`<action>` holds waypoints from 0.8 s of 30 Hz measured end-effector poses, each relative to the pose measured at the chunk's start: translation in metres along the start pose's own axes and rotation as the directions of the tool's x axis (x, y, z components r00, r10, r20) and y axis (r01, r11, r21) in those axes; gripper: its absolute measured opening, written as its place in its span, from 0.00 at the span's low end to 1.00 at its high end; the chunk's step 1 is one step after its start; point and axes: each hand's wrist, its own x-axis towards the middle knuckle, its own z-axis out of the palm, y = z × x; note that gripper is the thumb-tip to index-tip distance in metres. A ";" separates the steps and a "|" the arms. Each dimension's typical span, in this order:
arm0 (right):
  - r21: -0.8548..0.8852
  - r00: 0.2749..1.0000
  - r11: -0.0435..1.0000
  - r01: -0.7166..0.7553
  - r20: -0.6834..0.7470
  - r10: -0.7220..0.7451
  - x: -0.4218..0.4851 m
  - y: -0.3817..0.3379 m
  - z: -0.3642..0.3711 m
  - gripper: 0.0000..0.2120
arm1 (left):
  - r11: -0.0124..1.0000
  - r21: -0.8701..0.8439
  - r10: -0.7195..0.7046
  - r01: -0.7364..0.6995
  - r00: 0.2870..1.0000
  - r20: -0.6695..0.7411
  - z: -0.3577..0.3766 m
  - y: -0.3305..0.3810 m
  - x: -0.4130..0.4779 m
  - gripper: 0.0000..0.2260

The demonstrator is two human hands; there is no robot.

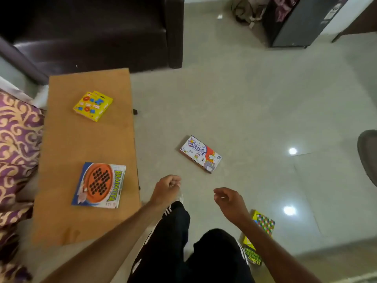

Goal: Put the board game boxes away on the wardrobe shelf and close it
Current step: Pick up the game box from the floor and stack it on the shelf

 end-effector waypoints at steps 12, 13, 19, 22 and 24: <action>-0.342 0.957 0.939 -0.049 0.254 0.142 0.428 0.127 0.050 0.10 | 0.935 0.017 -0.354 0.355 0.934 -0.044 0.148 -0.097 0.358 0.10; -0.394 0.945 0.919 -0.011 0.297 0.139 0.470 0.153 0.067 0.10 | 0.920 -0.018 -0.391 0.391 0.919 -0.043 0.173 -0.122 0.387 0.11; -0.555 0.945 0.797 0.239 0.320 -0.061 0.636 0.241 0.134 0.18 | 0.823 -0.235 -0.552 0.516 0.825 -0.122 0.284 -0.223 0.503 0.18; -0.582 0.978 0.790 0.193 0.179 -0.107 0.685 0.261 0.159 0.27 | 0.782 -0.420 -0.561 0.459 0.813 -0.156 0.320 -0.247 0.548 0.22; -0.560 0.980 0.815 0.147 0.196 -0.041 0.707 0.269 0.175 0.26 | 0.763 -0.506 -0.537 0.402 0.830 -0.151 0.330 -0.248 0.566 0.16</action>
